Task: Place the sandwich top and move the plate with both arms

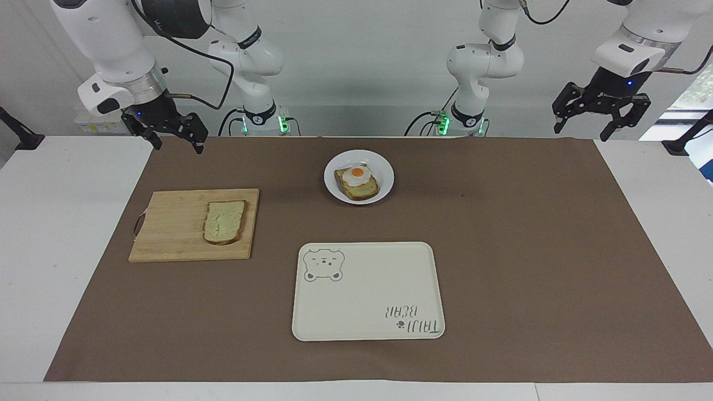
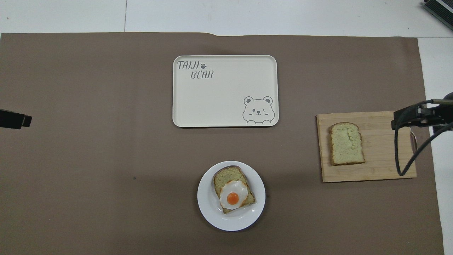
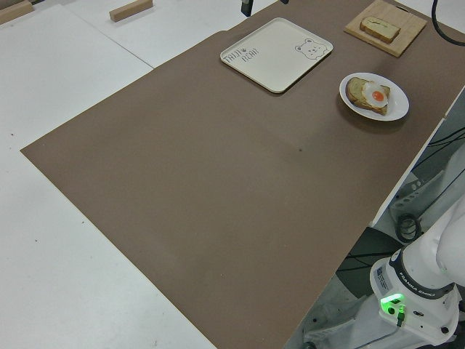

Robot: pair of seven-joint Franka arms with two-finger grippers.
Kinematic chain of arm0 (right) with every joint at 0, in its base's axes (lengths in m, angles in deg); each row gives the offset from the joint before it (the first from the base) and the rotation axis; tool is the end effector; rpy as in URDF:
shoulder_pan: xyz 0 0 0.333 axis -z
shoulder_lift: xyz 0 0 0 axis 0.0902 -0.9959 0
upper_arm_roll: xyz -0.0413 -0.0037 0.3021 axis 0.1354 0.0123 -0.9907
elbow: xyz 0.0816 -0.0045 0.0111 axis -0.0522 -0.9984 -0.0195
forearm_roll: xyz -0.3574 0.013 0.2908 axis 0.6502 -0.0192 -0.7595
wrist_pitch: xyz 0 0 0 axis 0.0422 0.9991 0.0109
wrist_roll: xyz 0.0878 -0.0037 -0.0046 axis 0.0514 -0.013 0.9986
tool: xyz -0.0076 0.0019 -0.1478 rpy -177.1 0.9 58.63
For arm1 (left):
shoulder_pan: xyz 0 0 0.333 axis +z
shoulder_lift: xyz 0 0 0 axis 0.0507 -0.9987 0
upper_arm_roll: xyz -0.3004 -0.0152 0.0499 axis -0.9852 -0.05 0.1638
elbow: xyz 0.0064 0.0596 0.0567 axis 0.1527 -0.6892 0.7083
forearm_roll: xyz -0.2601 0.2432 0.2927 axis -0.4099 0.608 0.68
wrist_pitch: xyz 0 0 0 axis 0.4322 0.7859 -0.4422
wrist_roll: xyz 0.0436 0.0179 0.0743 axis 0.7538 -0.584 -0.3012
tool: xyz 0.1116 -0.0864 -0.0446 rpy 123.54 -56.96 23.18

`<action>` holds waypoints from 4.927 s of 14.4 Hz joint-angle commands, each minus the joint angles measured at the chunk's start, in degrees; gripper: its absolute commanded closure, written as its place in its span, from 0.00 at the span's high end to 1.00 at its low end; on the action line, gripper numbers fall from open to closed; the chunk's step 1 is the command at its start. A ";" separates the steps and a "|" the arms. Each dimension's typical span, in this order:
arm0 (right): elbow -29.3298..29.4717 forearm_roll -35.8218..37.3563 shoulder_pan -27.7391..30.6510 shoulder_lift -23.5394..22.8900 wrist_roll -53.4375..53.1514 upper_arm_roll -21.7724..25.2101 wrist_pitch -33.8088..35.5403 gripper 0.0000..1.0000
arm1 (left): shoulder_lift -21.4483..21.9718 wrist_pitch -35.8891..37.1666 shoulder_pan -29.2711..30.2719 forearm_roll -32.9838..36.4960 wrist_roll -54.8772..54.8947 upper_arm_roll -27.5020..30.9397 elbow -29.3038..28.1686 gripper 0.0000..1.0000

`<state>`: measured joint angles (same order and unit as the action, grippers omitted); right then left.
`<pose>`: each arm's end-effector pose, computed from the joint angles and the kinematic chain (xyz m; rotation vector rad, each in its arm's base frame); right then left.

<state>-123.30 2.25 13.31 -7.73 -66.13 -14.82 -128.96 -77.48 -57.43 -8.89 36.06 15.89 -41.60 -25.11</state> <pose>0.6105 -0.0207 0.5625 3.1043 -0.1826 -0.1338 0.6040 -0.0216 0.6376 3.0778 -0.4574 0.1167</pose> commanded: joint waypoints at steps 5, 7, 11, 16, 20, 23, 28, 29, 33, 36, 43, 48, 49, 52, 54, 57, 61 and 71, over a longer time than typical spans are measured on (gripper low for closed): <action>-10.87 -0.69 0.22 6.33 -0.67 -0.37 -9.51 1.00 | 0.60 0.97 -1.04 -0.16 -0.73 0.90 0.16 1.00; -12.88 -0.61 0.74 5.72 -0.67 -0.28 -10.65 1.00 | 0.60 0.97 -1.04 -0.16 -0.73 0.90 0.16 1.00; -18.50 -0.61 2.50 5.11 1.51 -0.10 -17.41 1.00 | 0.60 0.97 -1.04 -0.16 -0.73 0.90 0.16 1.00; -24.48 -0.69 3.72 0.20 9.43 -0.10 -26.89 1.00 | 0.60 1.06 -1.04 -0.16 -0.73 0.90 0.16 1.00; -30.63 -0.78 5.13 -2.27 10.30 -0.19 -37.97 1.00 | 0.60 0.97 -1.04 -0.16 -0.73 0.90 0.16 1.00; -32.49 -2.62 5.32 -5.25 11.54 -0.19 -43.96 1.00 | 0.60 0.97 -1.04 -0.16 -0.73 0.90 0.16 1.00; -35.21 -2.80 5.58 -7.38 12.60 -0.10 -47.57 0.65 | 0.60 0.97 -1.04 -0.16 -0.73 0.82 0.16 1.00; -35.74 -2.80 5.75 -7.46 12.86 -0.10 -47.66 0.62 | 0.60 0.97 -1.04 -0.16 -0.73 0.90 0.16 1.00; -40.13 -2.80 6.63 -8.86 14.00 -0.10 -54.06 0.35 | 0.60 1.06 -1.04 -0.16 -0.73 0.90 0.16 1.00; -39.53 -2.72 6.55 -9.05 13.65 -0.19 -53.29 0.00 | 0.60 0.97 -1.04 -0.16 -0.73 0.82 0.16 1.00; -28.73 -2.89 5.94 -5.97 13.92 -0.37 -34.25 0.00 | 0.60 0.97 -1.04 -0.16 -0.73 0.90 0.16 1.00; -28.71 -9.31 2.18 -3.42 13.74 -0.72 -29.73 0.00 | 0.60 0.97 -1.04 -0.16 -0.73 0.90 0.16 1.00; -28.97 -9.31 0.06 -3.33 13.48 -0.72 -30.08 0.00 | 0.60 0.97 -1.04 -0.16 -0.73 0.82 0.16 1.00; -29.06 -12.10 -5.04 -3.07 12.87 -0.80 -30.26 0.00 | 0.60 0.97 -1.04 -0.16 -0.73 0.82 0.16 1.00; -29.24 -15.10 -8.90 -2.63 9.81 -0.80 -30.35 0.00 | 0.60 0.97 -1.04 -0.16 -0.73 0.90 0.16 1.00; -29.33 -17.20 -16.37 -2.72 1.90 -0.80 -31.48 0.00 | 0.60 0.97 -1.04 -0.16 -0.73 0.90 0.16 1.00; -30.03 -20.02 -24.64 -2.90 -2.51 -0.80 -33.69 0.00 | 0.60 1.06 -1.04 -0.16 -0.73 0.90 0.16 1.00; -38.29 -21.00 -34.76 -1.48 0.63 -0.80 -34.12 0.00 | 0.60 0.97 -1.04 -0.16 -0.73 0.82 0.16 1.00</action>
<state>-158.77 -17.22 -21.46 -10.38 -68.95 -15.91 -161.80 -77.48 -57.42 -8.89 36.06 15.89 -41.60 -25.11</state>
